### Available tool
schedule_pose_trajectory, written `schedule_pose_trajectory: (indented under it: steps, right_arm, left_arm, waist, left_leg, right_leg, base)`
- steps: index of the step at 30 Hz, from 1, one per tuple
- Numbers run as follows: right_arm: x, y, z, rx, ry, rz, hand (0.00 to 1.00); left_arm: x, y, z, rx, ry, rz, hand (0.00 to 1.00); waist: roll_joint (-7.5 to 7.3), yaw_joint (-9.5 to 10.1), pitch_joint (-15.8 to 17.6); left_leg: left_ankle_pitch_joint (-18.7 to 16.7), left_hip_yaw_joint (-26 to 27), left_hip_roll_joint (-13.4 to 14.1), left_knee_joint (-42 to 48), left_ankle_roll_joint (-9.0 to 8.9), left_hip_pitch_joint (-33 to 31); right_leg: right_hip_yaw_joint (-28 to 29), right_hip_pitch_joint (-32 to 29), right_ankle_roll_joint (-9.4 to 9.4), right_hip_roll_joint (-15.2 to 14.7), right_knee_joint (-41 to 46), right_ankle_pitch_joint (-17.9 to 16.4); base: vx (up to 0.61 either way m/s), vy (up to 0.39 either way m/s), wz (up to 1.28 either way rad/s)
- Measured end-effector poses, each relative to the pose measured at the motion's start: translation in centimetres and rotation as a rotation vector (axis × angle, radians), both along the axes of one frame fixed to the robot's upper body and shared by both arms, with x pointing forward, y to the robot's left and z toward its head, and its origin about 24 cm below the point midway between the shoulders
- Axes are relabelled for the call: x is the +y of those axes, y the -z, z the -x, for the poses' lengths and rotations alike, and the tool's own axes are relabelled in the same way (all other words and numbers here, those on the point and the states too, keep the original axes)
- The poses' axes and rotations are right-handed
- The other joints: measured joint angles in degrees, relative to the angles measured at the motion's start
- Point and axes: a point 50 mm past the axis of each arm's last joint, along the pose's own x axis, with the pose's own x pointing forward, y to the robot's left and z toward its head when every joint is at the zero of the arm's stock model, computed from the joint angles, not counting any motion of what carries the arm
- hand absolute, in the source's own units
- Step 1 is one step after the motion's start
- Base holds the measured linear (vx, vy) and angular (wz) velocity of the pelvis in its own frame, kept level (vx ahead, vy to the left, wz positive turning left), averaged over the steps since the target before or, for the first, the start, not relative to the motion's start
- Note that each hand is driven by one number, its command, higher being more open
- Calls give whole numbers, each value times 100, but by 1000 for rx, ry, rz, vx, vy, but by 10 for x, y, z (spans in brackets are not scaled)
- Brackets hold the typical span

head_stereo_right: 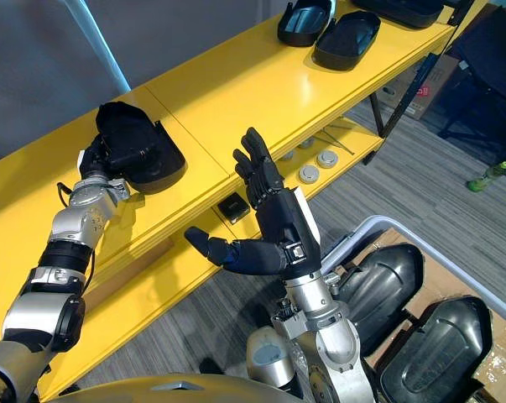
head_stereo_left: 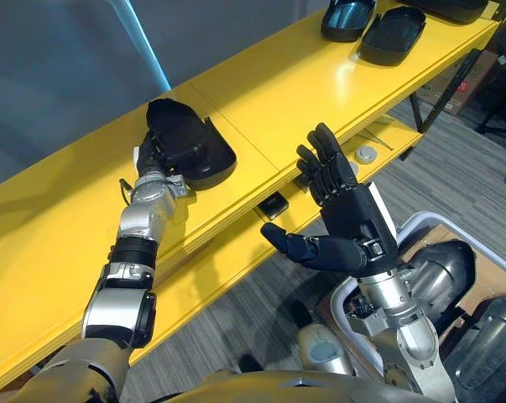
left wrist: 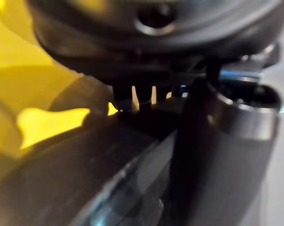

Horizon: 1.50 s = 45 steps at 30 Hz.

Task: Walk over and take three plastic housings, then place them on the shelf

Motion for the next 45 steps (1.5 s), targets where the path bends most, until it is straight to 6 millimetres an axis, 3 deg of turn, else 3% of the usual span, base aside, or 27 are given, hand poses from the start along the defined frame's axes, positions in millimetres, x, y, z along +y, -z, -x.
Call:
schedule_pose_trajectory:
  steps: [4,12,18,22,29,34,38,42,45]
  right_arm:
    - [2,1,0,7,-1,-3,100]
    - [6,3,2,32,7,-26,100]
    - [8,11,4,80,15,-36,100]
    - [14,19,7,121,-8,-41,100]
    - [17,32,13,192,-15,-42,100]
    - [19,31,13,164,-16,30,100]
    - [16,25,6,118,-17,53,100]
    - [11,11,-22,-3,13,88,100]
    - [-3,3,-49,-60,87,133,100]
  left_arm:
    - [2,9,3,55,67,-72,100]
    - [6,14,6,96,105,-103,100]
    - [20,8,7,78,4,-162,100]
    - [29,-7,7,4,-121,-204,100]
    - [22,-47,2,-233,-200,-151,100]
    - [2,-78,5,-450,-148,-34,100]
    - [-27,-95,17,-596,-22,38,100]
    - [-53,-79,36,-610,76,105,100]
    - [-69,-48,61,-555,124,195,100]
  waist:
    - [60,8,-152]
    - [46,22,-276]
    - [53,52,-288]
    - [45,56,-310]
    - [28,158,-473]
    - [-18,170,-498]
    - [-77,189,-525]
    - [-122,363,-545]
    - [-140,548,-533]
  left_leg:
    - [32,-54,-2,-71,-5,52]
    - [67,-129,-5,-137,0,140]
    - [91,-217,-1,-147,-2,140]
    - [92,-227,-8,-147,-3,139]
    - [93,-257,-26,-163,-2,137]
    - [108,-292,-58,-165,22,137]
    - [119,-385,-76,-157,39,152]
    - [139,-463,-80,-142,54,143]
    - [195,-672,-95,-131,52,102]
  right_leg:
    - [-38,82,-17,9,-91,16]
    - [-100,233,-28,7,-197,43]
    - [-162,267,-34,8,-204,44]
    - [-165,271,-37,8,-198,42]
    - [-186,276,-54,0,-194,31]
    - [-213,290,-53,-52,-188,30]
    - [-329,365,-51,-87,-191,29]
    - [-418,414,-47,-118,-188,27]
    - [-616,458,-52,-166,-181,19]
  base:
    - [9,-10,6]
    - [-10,-8,4]
    - [-18,-18,7]
    - [0,0,0]
    - [-4,-2,0]
    - [-24,2,4]
    - [-29,-3,11]
    - [-57,-12,10]
    - [-59,-18,37]
